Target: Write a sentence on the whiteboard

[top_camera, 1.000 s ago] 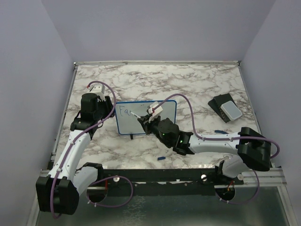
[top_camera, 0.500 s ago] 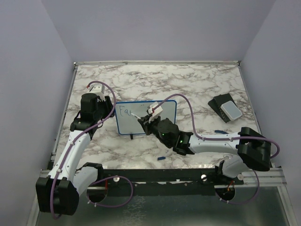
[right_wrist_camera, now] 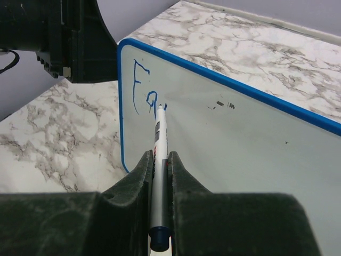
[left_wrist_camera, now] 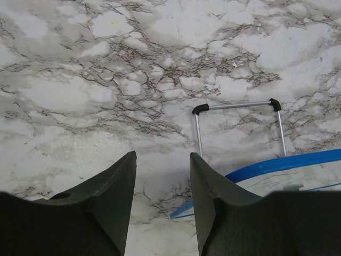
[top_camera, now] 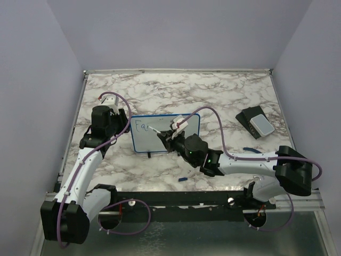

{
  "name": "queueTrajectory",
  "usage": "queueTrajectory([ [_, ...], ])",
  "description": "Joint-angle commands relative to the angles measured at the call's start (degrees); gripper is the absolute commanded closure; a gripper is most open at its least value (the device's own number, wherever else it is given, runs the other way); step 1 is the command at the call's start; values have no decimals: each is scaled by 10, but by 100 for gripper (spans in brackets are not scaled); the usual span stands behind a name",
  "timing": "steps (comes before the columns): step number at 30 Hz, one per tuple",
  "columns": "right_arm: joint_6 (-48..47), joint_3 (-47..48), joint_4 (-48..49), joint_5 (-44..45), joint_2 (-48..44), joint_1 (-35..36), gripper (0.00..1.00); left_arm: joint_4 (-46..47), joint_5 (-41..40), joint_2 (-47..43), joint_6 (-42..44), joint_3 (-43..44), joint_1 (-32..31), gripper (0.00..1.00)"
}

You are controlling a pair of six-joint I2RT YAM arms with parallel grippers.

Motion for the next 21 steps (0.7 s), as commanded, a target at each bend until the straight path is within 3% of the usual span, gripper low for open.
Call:
queueTrajectory([
  [1,-19,16,15,33,3,-4,99,8,18,-7,2,-8,-3,53],
  [21,-31,41,24,34,35,-4,99,8,19,-7,1,-8,-3,53],
])
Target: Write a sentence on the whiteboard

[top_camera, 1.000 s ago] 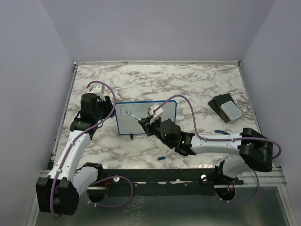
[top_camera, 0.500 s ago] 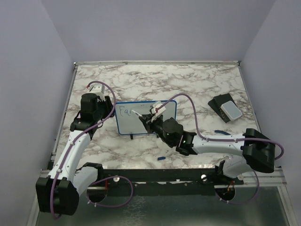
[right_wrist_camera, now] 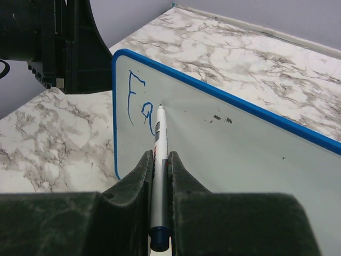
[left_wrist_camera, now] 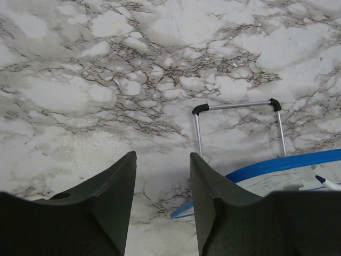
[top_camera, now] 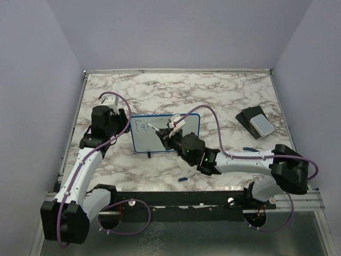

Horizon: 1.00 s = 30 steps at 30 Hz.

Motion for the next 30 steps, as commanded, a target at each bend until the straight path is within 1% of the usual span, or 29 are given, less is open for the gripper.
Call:
queueTrajectory([
  [1,-9,20,18,16,14,-4,99,8,19,-7,1,-8,-3,53],
  [14,-3,19,9,40,24,-8,99,7,20,-9,0,-8,-3,53],
  [18,-7,12,20,22,14,-7,99,8,20,-10,1,-7,-3,54],
  [22,-31,-14,42,-27,-15,-7,100,8,19,-11,1,-7,-2,53],
  [24,-31,-26,45,-38,-28,-8,99,8,19,-11,1,-7,-3,53],
  [30,-11,-30,29,-15,-28,-8,99,7,19,-11,1,-8,-3,53],
])
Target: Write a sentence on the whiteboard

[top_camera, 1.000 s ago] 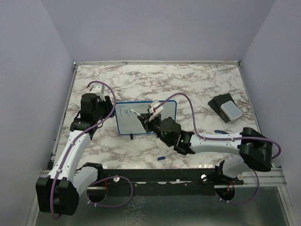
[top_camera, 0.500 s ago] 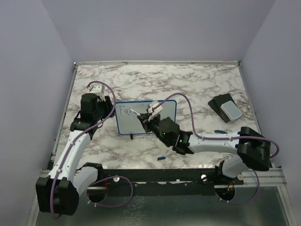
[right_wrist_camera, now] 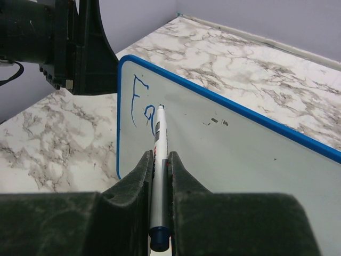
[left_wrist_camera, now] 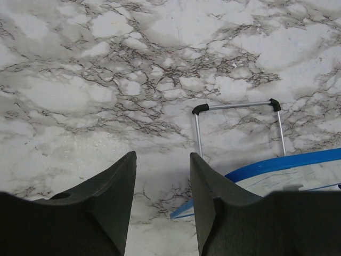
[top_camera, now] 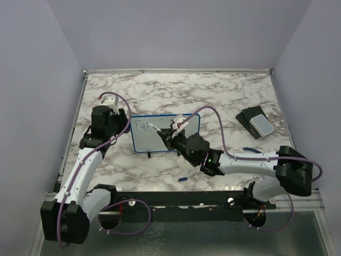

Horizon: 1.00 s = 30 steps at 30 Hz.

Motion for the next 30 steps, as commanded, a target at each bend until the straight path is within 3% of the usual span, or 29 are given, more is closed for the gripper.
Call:
queueTrajectory([
  [1,9,-7,6,8,-3,-4,99,7,19,-10,1,-7,-3,53],
  [30,34,-1,-26,36,23,-4,99,7,19,-9,1,-8,-3,53],
])
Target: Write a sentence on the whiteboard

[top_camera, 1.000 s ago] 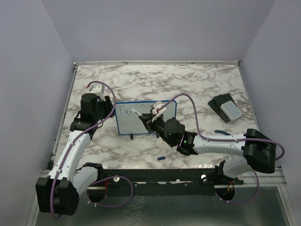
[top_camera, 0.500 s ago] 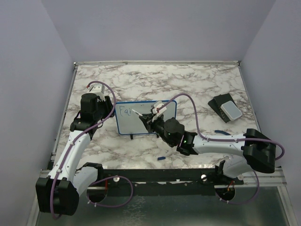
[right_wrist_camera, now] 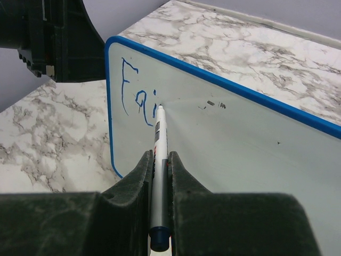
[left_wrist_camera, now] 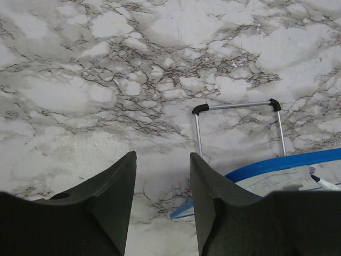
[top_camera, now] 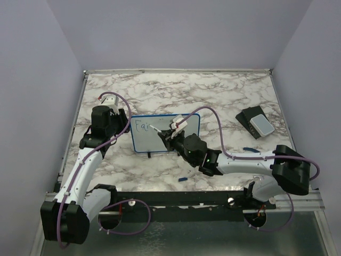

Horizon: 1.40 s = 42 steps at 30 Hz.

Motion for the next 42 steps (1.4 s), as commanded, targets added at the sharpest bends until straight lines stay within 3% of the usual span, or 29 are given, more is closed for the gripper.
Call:
queueTrajectory([
  [1,7,-1,-12,25,9,-4,99,7,19,-9,1,-8,-3,53],
  [28,12,-25,-26,84,-25,-4,99,7,20,-10,0,-8,-3,54],
  [42,-30,-28,12,1,-46,-4,99,7,18,-10,0,-8,-3,53],
])
